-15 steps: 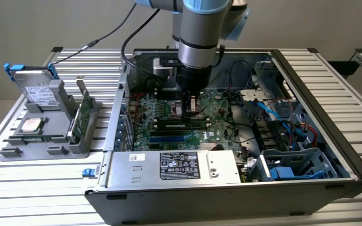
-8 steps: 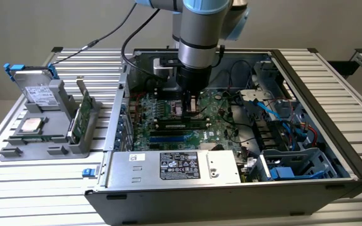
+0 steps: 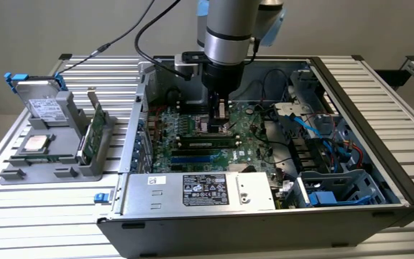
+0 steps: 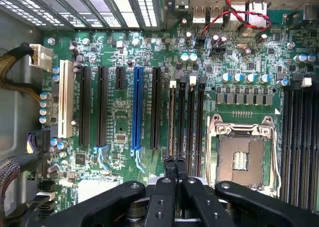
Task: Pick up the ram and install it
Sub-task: 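Press down the ram until it locks into place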
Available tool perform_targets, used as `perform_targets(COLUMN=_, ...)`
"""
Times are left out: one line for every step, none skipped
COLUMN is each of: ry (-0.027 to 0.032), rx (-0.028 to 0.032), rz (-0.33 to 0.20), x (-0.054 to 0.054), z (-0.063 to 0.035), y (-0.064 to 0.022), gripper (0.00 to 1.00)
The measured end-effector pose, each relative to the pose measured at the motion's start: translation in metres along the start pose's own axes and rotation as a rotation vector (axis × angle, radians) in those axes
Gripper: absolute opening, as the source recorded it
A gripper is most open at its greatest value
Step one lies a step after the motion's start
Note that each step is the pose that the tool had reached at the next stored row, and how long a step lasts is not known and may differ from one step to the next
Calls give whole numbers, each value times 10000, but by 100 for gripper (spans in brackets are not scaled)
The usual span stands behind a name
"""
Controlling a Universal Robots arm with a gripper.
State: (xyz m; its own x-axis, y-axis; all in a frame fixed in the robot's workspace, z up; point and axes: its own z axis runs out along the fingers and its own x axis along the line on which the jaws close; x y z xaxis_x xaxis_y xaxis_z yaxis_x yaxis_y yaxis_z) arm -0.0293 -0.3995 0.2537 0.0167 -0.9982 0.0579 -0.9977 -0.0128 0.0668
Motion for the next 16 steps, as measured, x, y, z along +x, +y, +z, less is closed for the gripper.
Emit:
perform_targets(ry=0, rx=0, rz=0, x=0, z=0, y=0, gripper=10)
perform_targets(ry=1, rx=-1, rz=0, x=0, z=-1, y=0, gripper=10)
perform_targets(ry=2, rx=-1, rz=0, x=0, z=-1, y=0, gripper=10)
perform_targets(ry=2, rx=-1, rz=0, x=0, z=-1, y=0, gripper=10)
perform_targets(ry=2, rx=-1, rz=0, x=0, z=-1, y=0, gripper=10)
perform_targets(ry=2, rx=-1, rz=0, x=0, z=-1, y=0, gripper=10)
perform_targets(ry=2, rx=-1, rz=0, x=0, z=-1, y=0, gripper=10)
perform_targets(ry=1, rx=-1, rz=0, x=0, z=-1, y=0, gripper=10)
perform_targets(ry=2, rx=-1, rz=0, x=0, z=-1, y=0, gripper=10)
perform_targets(ry=2, rx=-1, rz=0, x=0, z=-1, y=0, gripper=10)
perform_targets(ry=2, rx=-1, rz=1, x=0, z=-1, y=0, gripper=10)
perform_targets(ry=1, rx=-1, rz=1, x=0, z=-1, y=0, gripper=10)
perform_targets(ry=2, rx=-1, rz=0, x=0, z=-1, y=0, gripper=10)
perform_targets(ry=2, rx=-1, rz=0, x=0, z=-1, y=0, gripper=10)
perform_targets(ry=1, rx=-2, rz=34, x=1, z=1, y=-1, gripper=10)
perform_targets(ry=-8, rx=0, rz=175, x=0, z=7, y=-1, gripper=10)
